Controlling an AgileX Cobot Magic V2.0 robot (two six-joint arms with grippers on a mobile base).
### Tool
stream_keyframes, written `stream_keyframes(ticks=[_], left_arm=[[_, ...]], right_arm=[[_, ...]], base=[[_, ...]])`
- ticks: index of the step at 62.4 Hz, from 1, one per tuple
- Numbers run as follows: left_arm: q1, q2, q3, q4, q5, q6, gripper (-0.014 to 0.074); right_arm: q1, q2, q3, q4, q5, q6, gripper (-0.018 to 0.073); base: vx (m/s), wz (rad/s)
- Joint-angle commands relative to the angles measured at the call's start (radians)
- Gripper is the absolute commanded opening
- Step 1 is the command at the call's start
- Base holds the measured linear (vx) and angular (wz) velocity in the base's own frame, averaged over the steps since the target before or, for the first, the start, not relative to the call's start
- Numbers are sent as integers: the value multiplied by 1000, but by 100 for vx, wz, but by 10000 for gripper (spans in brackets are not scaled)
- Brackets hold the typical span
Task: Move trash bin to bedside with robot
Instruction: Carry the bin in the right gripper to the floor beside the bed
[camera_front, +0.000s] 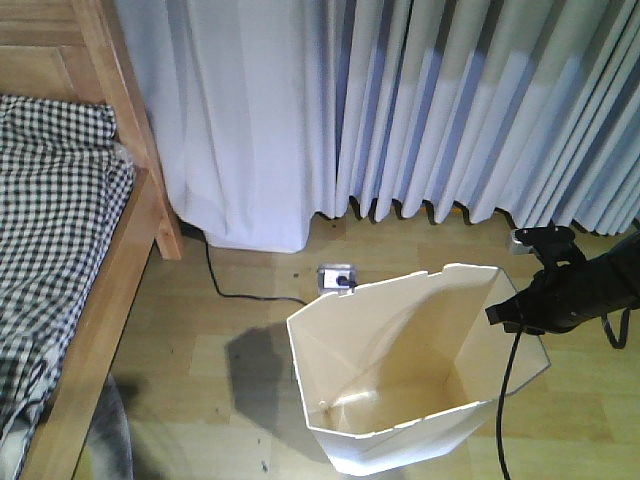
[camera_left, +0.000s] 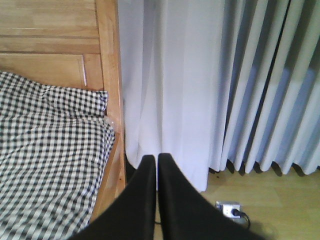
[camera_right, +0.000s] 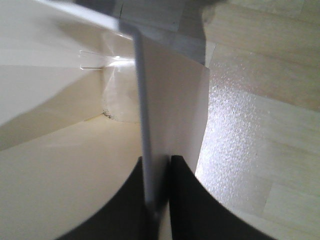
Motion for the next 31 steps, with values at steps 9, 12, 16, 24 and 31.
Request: stream_keyframes(ticks=[9,12,16,24,31], left_arm=[[-3,-10,29,-4,-74,-8,-6],[-3,-10,29,-4,-74,-8,-6],[-3,-10,29,-4,-74,-8,-6],[-3,-10,29,-4,-74,-8,-6],[-3,-10,29,-4,-74,-8,-6]], right_arm=[[-2,-68,-22,58,77,11,-7],[-2,-68,-22,58,77,11,-7],[-2,-68,-22,58,77,11,-7],[-2,-68,-22,58,78,11,-7],[-2,-68,-22,58,77,11,-7]], base=[[28,-4],[26,-3],[25,-3],[23,-1],[19,1]])
